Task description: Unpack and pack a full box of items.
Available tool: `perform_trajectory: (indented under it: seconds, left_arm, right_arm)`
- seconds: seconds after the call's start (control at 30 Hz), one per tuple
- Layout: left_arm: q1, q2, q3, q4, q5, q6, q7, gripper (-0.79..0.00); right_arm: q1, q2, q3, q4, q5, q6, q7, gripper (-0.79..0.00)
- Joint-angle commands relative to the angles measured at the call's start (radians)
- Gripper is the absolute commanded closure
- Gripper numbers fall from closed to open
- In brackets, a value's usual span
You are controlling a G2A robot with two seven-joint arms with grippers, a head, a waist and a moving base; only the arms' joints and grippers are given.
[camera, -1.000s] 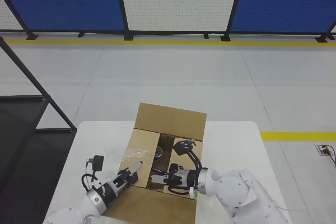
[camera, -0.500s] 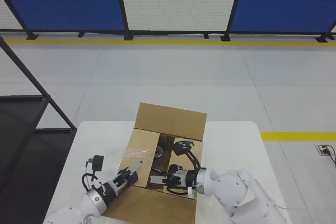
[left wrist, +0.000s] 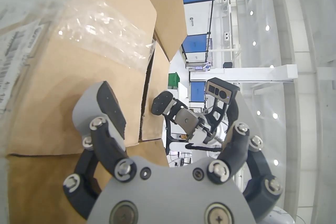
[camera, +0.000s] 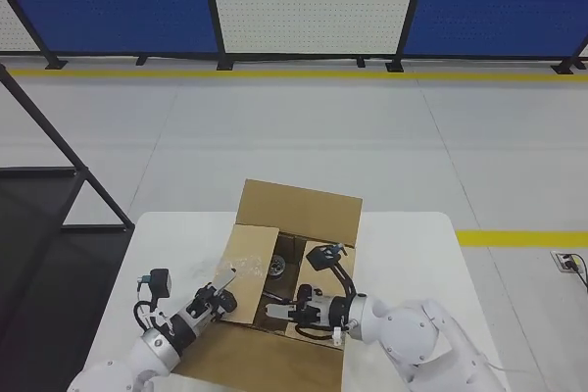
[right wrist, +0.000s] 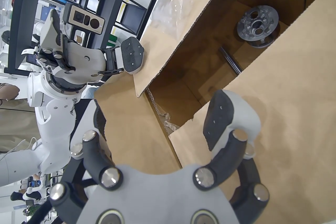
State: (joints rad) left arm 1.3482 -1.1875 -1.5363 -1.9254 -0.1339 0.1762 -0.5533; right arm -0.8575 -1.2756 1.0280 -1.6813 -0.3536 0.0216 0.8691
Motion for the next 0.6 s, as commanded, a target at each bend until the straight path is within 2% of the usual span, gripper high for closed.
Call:
perform_trajectory:
  seconds: [0.0, 0.33, 0.57]
  left_arm:
    - [-0.003, 0.001, 0.004, 0.003, 0.005, 0.014, 0.003, -0.785]
    - [-0.043, 0.005, 0.032, 0.009, 0.016, 0.121, -0.013, -0.785]
    - [-0.075, 0.006, 0.062, 0.016, 0.041, 0.183, -0.003, -0.785]
  right_arm:
    - [-0.005, 0.001, 0.005, -0.005, 0.001, -0.004, -0.007, -0.785]
    - [-0.106, 0.019, 0.097, -0.101, 0.040, -0.145, -0.103, -0.785]
    - [-0.181, 0.035, 0.160, -0.160, 0.111, -0.254, -0.087, -0.785]
